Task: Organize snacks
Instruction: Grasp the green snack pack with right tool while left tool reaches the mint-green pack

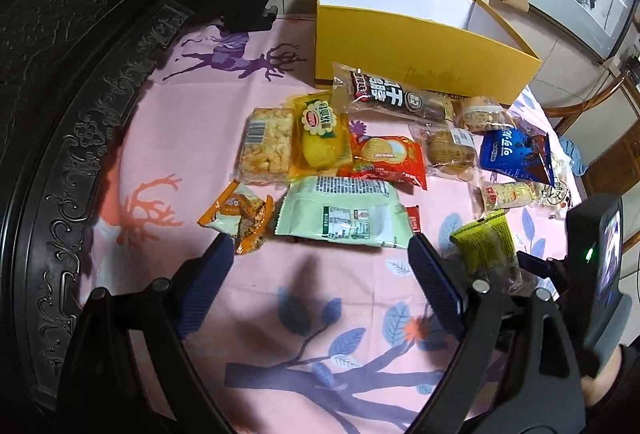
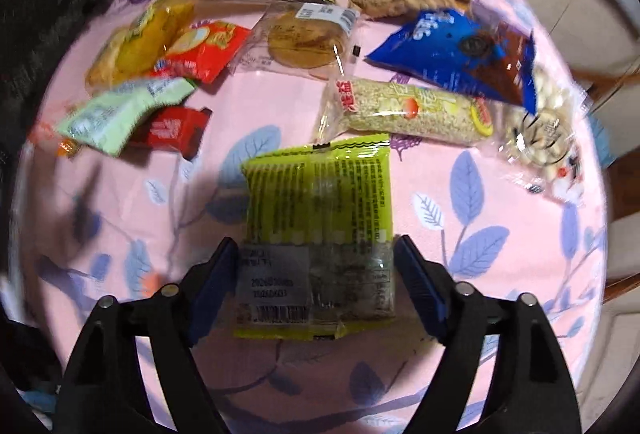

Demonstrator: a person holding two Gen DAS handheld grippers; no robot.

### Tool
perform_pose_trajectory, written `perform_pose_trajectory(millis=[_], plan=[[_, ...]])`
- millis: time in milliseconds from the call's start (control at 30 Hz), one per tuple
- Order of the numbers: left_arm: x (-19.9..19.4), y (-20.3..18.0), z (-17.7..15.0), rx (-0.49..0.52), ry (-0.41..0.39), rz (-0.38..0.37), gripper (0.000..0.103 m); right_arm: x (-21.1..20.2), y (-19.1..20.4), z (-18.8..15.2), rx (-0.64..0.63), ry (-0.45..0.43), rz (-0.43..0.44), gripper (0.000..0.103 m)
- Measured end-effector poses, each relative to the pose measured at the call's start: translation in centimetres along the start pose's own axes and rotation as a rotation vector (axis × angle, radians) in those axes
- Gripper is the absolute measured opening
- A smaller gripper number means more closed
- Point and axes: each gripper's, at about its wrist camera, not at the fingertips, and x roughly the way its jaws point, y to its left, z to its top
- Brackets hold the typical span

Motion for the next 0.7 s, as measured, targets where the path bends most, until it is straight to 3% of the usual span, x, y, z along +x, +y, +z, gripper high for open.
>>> perform_pose_trajectory(millis=[33, 100, 267, 433, 633, 700], plan=[[0.1, 0.0, 0.1, 0.011, -0.004, -0.013, 0.09, -0.1, 0.3, -0.2, -0.016, -0.024, 0.005, 0.063], [0.4, -0.4, 0.1, 0.067, -0.009, -0.028, 0.09, -0.5, 0.3, -0.2, -0.016, -0.033, 0.025, 0.059], [1.6, -1.8, -0.5, 0.25, 0.032, -0.022, 0.09, -1.7, -0.9, -0.4, 0.022, -0.04, 0.072, 0.058], [4.4, -3.5, -1.0, 0.459, 0.071, 0.079, 0.09, -2.2, -3.2, -0.6, 0.083, -0.02, 0.103, 0.058], [8.3, -4.2, 0.6, 0.524, 0.109, 0.081, 0.09, -2.5, -3.5, -0.3, 0.106, -0.016, 0.122, 0.058], [7.9, -4.1, 1.7, 0.513, 0.079, 0.052, 0.088, -2.9, -3.6, 0.1, 0.108, -0.027, 0.13, 0.058]])
